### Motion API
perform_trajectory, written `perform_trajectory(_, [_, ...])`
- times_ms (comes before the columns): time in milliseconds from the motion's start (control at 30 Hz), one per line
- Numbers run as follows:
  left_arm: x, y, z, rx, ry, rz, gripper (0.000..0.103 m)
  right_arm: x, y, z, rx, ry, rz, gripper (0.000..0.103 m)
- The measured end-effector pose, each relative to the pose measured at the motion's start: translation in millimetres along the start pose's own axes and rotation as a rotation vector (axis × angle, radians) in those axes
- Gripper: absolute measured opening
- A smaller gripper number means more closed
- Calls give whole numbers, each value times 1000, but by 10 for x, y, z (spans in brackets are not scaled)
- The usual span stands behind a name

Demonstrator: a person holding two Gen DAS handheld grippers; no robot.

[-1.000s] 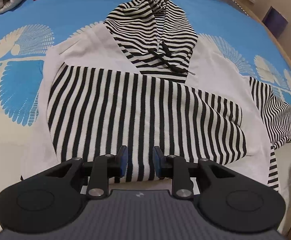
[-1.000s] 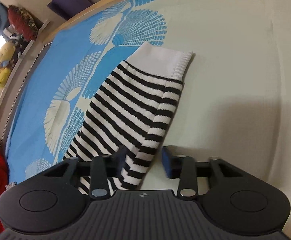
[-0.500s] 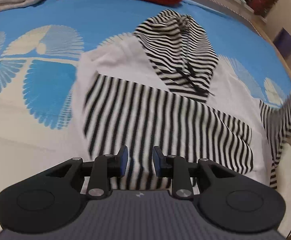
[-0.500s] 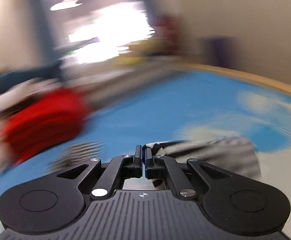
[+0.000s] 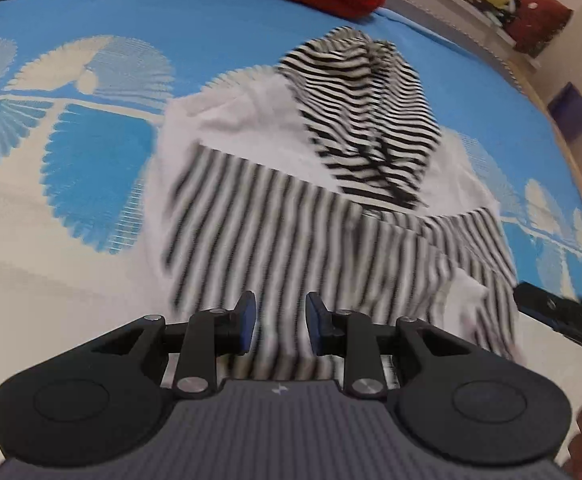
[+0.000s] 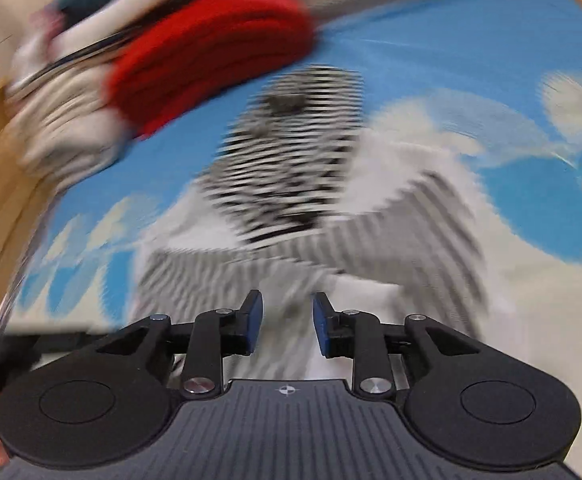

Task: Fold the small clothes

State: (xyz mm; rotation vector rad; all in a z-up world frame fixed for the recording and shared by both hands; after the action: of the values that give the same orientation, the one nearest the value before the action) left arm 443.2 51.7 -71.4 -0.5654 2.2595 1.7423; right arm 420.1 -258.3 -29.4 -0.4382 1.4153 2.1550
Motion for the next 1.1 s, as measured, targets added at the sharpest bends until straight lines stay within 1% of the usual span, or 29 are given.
perform_trajectory(33, [17,-13,-104,36,-17,-1,30,-45,4,-159,73,-65,-3,29])
perform_trajectory(67, [40,-23,-209,70,-39,-2,30,-56,22,-318,120,-122,-8,29])
perform_trajectory(100, [70,-38,-340,107,-69,-1,30,-76,45,-448,148,-182,-14,30])
perform_trajectory(200, [191,-108,-715,192,-148,6,30,-46,88,-717,191,-339,-23,30])
perform_trajectory(300, [346,-221,-1044,248,-215,18,30,-6,123,-856,186,-420,-12,30])
perform_trajectory(333, [396,-272,-1134,250,-234,26,30,10,144,-881,179,-435,-9,30])
perform_trajectory(400, [479,-374,-1275,248,-255,33,35,34,157,-882,173,-441,-6,30])
perform_trajectory(467, [562,-492,-1379,240,-269,45,56,14,170,-876,169,-434,-4,30])
perform_trajectory(533, [646,-601,-1455,200,-293,61,59,-7,200,-883,165,-427,-1,30])
perform_trajectory(600, [714,-683,-1532,172,-330,54,64,-29,242,-901,164,-428,-1,30])
perform_trajectory(733, [807,-767,-1603,104,-436,38,64,-79,264,-896,163,-418,-2,30])
perform_trajectory(800, [800,-749,-1592,75,-447,26,49,-84,272,-877,150,-420,3,30])
perform_trajectory(833, [774,-731,-1561,59,-445,22,22,-88,282,-867,148,-417,4,30])
perform_trajectory(867, [731,-701,-1517,45,-439,19,20,-92,289,-853,149,-410,4,30])
perform_trajectory(900, [676,-649,-1462,47,-419,11,19,-94,293,-840,150,-404,4,31])
perform_trajectory(1000, [422,-348,-1240,50,-326,-60,18,-70,286,-800,150,-399,12,32])
perform_trajectory(1033, [322,-222,-1137,45,-288,-89,19,-51,273,-778,146,-400,19,32])
perform_trajectory(1100, [118,10,-841,35,-162,-140,19,-8,236,-723,135,-402,35,32])
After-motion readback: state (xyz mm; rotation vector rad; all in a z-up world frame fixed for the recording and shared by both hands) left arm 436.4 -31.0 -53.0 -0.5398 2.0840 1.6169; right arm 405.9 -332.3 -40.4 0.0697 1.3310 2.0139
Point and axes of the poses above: each gripper's, at about its wrist camera, not at the fingertips, and y roughly against the way its jaws point, z to its left, x to its underside, the point moved 6 cm from there along -y, roughly the way its jaws point
